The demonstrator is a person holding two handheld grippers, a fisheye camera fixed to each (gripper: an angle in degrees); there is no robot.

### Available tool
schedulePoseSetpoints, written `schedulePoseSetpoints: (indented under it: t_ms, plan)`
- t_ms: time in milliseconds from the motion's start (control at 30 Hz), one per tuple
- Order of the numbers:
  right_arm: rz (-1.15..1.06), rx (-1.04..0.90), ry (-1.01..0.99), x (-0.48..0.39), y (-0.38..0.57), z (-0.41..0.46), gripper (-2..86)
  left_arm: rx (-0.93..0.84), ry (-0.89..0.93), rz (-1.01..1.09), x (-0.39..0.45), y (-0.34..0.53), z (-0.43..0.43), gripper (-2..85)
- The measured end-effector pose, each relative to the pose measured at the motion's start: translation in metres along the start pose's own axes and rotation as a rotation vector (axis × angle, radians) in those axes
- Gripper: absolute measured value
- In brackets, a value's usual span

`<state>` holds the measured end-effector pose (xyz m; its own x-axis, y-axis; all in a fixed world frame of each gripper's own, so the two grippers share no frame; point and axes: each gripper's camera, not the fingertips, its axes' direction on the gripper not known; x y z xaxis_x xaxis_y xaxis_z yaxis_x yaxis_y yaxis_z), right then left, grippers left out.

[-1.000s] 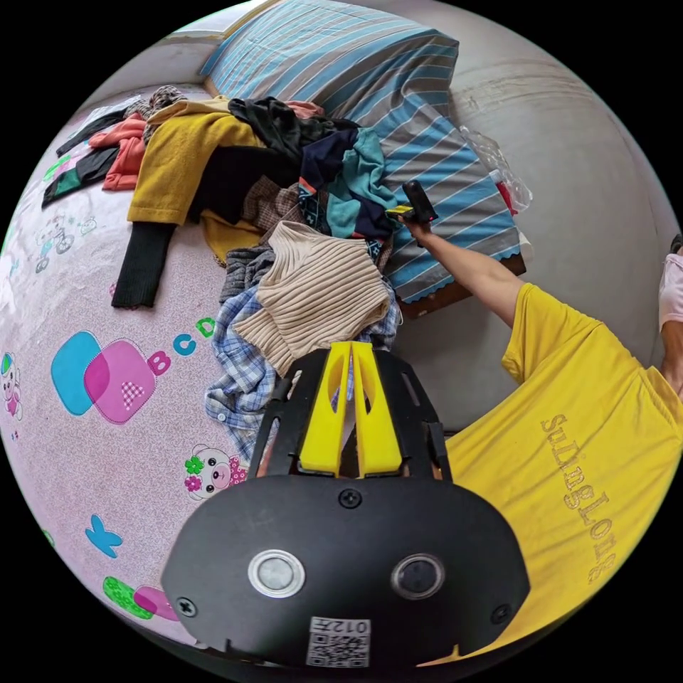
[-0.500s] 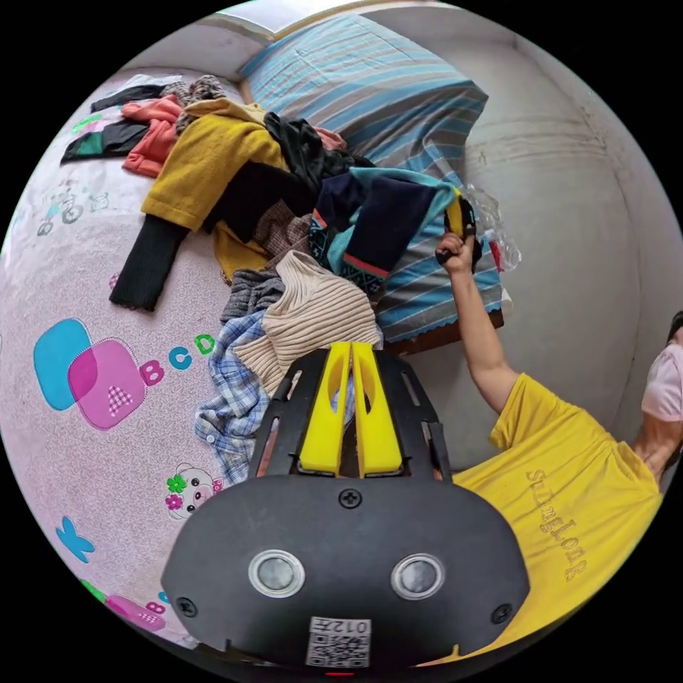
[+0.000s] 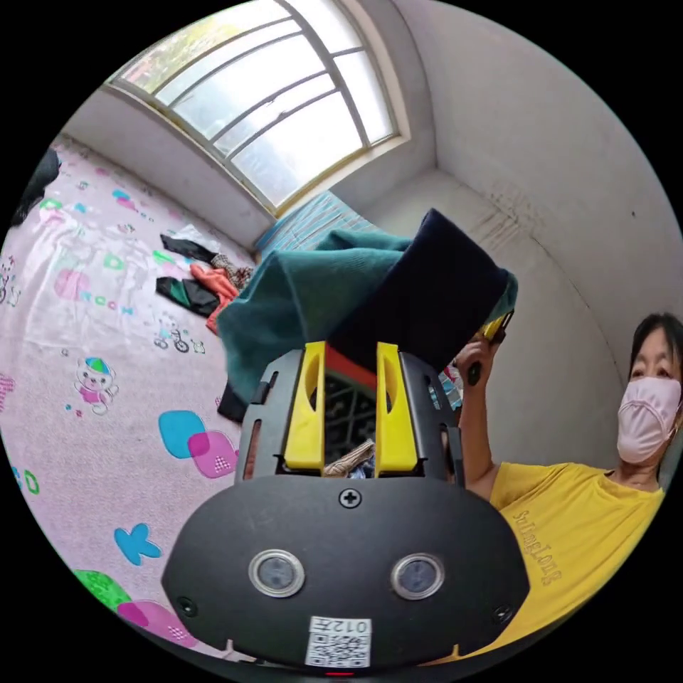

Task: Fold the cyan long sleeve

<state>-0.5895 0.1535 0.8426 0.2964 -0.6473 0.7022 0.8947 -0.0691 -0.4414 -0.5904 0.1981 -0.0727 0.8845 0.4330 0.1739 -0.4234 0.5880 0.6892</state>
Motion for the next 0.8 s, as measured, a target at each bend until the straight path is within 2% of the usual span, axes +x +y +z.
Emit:
schedulePoseSetpoints:
  t_ms: [67,167,267,333,400,500,567,600,667,733,800]
  plan:
    - [0.075,0.031,0.006,0.009,0.046,0.007,1.2,-0.061,-0.048,0.032,-0.001,0.009,-0.017,5.0]
    - [0.221,0.070,0.065,0.032,0.135,0.001,1.3,-0.250,-0.051,0.068,-0.013,0.052,-0.022,1.9]
    - [0.440,0.064,0.301,0.067,0.230,-0.026,1.4,-0.564,-0.024,-0.028,-0.049,0.125,-0.003,0.7]
    - [0.649,-0.010,0.553,0.098,0.303,-0.049,1.4,-0.824,-0.009,-0.159,-0.081,0.193,0.009,0.3]
    - [0.787,-0.101,0.740,0.119,0.344,-0.059,1.5,-0.921,-0.062,-0.203,-0.091,0.230,0.005,0.2]
    - [0.836,-0.301,1.070,0.141,0.370,-0.059,1.4,-0.860,-0.131,-0.243,-0.094,0.242,-0.021,0.2]
    - [0.756,-0.360,1.270,0.145,0.359,-0.048,1.4,-0.741,-0.195,-0.259,-0.095,0.229,-0.039,0.3]
    - [0.636,-0.407,1.395,0.145,0.347,-0.030,1.5,-0.673,-0.257,-0.264,-0.097,0.218,-0.047,0.4]
    - [0.456,-0.486,1.407,0.154,0.329,0.012,2.1,-0.620,-0.379,-0.251,-0.102,0.199,-0.050,0.5]
    - [0.325,-0.645,1.263,0.186,0.324,0.084,3.7,-0.635,-0.512,-0.230,-0.115,0.173,-0.036,0.7]
    - [0.214,-0.828,1.160,0.215,0.338,0.146,5.7,-0.640,-0.551,-0.222,-0.125,0.157,-0.020,0.9]
